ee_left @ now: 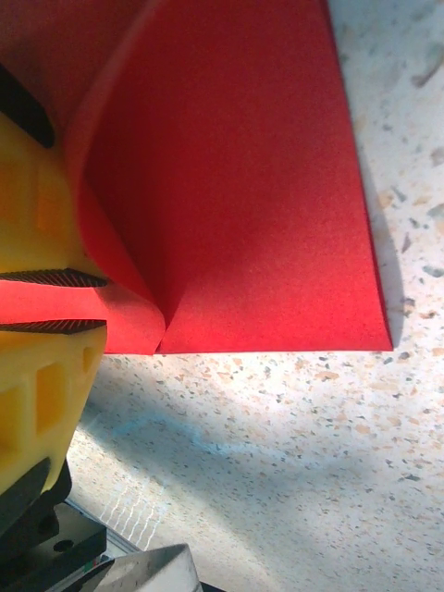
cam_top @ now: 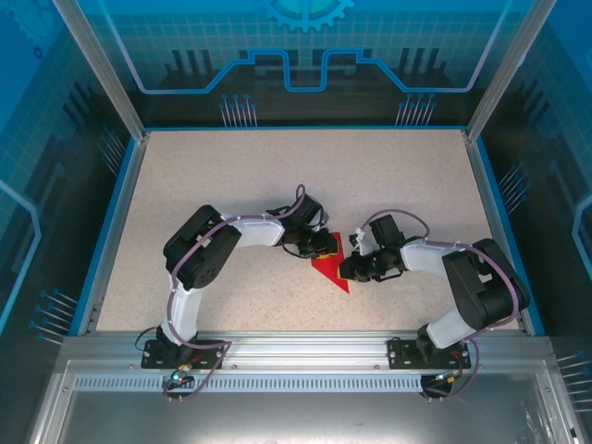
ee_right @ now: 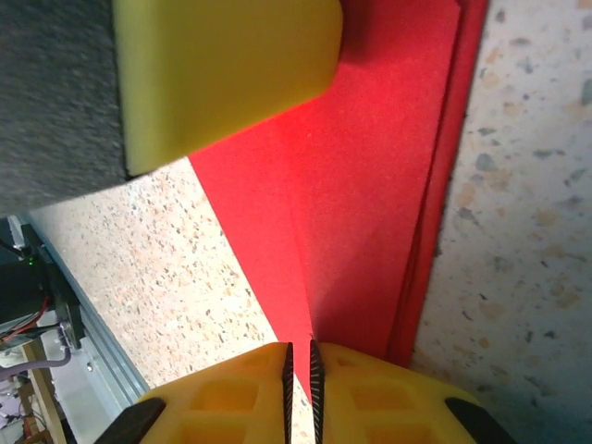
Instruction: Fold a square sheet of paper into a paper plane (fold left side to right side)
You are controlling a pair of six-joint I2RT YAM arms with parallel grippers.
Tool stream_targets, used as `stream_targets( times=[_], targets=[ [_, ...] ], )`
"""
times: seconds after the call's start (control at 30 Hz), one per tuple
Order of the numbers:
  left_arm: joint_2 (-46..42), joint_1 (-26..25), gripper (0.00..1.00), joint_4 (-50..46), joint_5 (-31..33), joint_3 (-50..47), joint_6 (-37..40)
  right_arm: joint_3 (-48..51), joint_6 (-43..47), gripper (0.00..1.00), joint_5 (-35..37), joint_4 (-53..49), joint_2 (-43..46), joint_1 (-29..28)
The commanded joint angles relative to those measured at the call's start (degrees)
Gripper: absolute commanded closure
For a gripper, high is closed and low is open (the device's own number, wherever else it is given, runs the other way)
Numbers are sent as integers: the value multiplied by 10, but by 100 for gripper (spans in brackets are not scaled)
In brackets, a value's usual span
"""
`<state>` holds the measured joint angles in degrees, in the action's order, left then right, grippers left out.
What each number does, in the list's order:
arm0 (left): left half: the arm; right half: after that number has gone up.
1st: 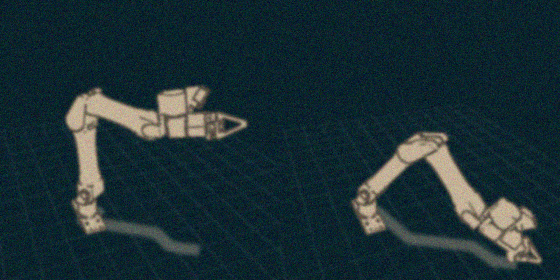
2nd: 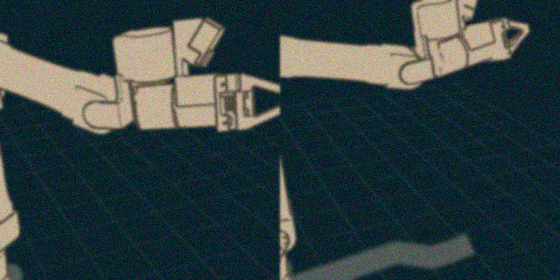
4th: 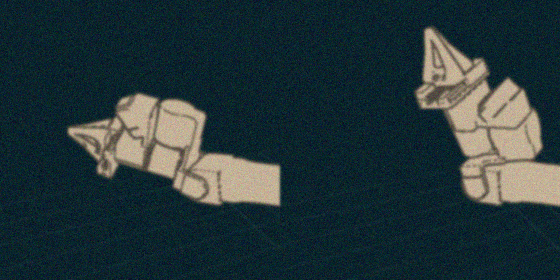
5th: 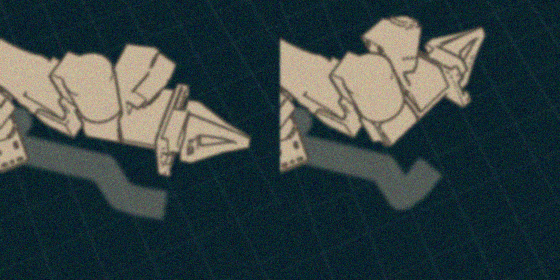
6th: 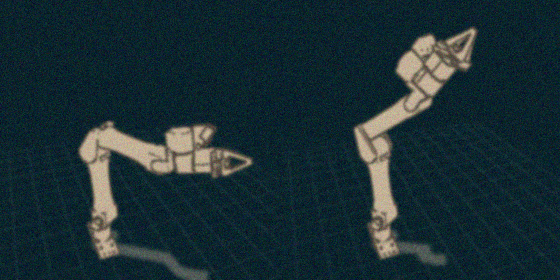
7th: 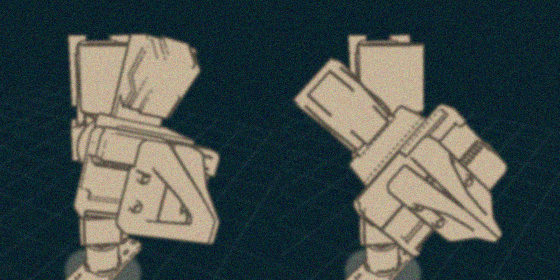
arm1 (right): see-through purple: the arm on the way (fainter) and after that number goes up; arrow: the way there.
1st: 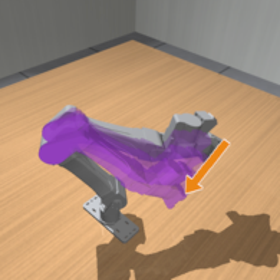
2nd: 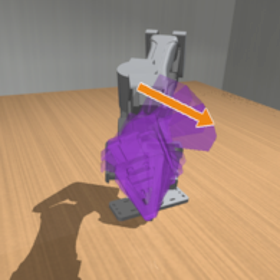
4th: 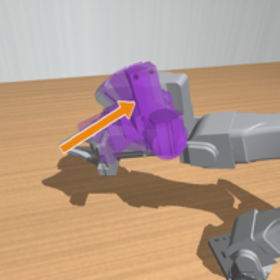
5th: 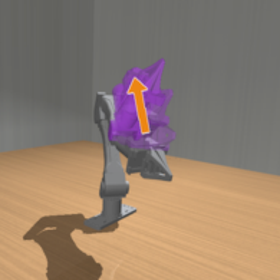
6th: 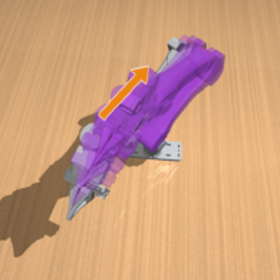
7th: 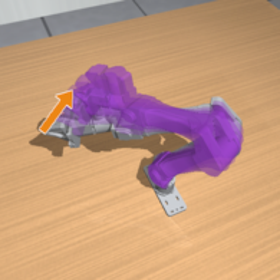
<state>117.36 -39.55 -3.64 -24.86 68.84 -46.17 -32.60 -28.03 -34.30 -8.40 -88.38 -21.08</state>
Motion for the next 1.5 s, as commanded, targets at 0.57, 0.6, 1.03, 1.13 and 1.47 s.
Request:
stream_targets(
  times=[0.57,0.6,1.03,1.13,1.47],
  targets=[
    [15,-3,79,-64,27,-23,10,-18,22,84,67,-109,36,-26],
    [16,-3,79,-64,27,-22,10,-18,25,85,63,-111,38,-26],
    [16,-3,79,-62,26,-22,9,-26,13,85,21,-87,70,-45],
    [16,-3,79,-62,25,-22,9,-29,14,85,30,-88,52,-50],
    [15,-3,79,-62,26,-23,10,-40,23,85,77,-126,22,-53]
  ],
)
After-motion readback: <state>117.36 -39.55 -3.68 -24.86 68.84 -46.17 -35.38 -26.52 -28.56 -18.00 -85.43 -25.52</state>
